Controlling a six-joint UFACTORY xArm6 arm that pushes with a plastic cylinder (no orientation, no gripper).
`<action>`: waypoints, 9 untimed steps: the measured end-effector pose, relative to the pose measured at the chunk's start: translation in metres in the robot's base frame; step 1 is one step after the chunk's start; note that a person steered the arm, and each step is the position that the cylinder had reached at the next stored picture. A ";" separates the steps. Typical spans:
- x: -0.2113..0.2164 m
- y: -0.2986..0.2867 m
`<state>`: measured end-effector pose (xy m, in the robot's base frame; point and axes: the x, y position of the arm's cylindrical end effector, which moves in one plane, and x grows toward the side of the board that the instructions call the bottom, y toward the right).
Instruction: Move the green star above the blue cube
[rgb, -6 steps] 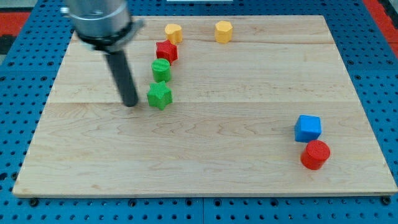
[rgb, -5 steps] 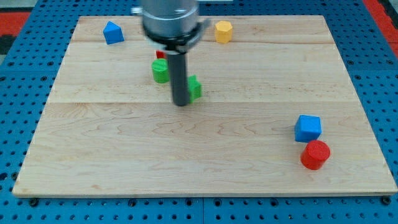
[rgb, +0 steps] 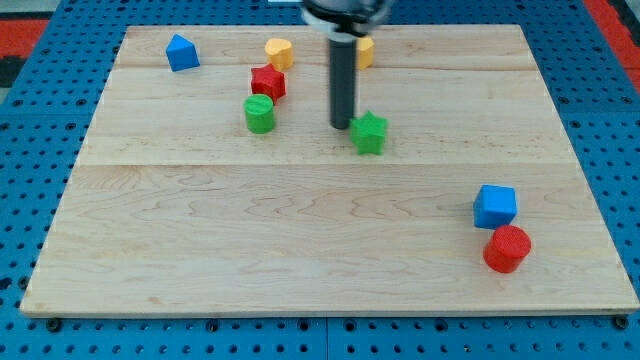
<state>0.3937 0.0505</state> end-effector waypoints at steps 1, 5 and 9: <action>0.027 0.036; 0.038 0.076; 0.046 -0.020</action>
<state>0.4397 0.0301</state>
